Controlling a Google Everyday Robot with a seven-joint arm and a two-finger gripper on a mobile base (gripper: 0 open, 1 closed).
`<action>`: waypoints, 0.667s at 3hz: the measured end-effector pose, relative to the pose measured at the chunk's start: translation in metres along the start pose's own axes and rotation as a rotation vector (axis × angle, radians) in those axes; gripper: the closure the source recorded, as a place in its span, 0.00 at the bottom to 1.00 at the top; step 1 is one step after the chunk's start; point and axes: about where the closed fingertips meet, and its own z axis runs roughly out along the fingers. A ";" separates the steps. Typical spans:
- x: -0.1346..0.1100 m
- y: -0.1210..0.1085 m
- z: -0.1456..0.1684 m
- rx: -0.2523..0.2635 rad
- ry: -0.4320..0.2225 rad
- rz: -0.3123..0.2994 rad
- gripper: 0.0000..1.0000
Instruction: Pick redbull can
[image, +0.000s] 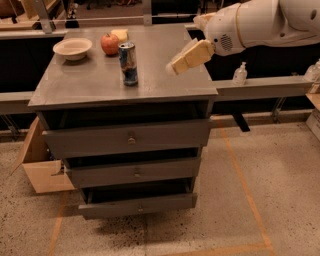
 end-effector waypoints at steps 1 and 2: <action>0.003 -0.006 0.005 0.063 0.008 0.017 0.02; 0.005 -0.027 0.029 0.164 0.002 0.009 0.00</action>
Offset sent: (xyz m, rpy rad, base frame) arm 0.0815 0.0131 -0.0108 0.0138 -0.1629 -0.2492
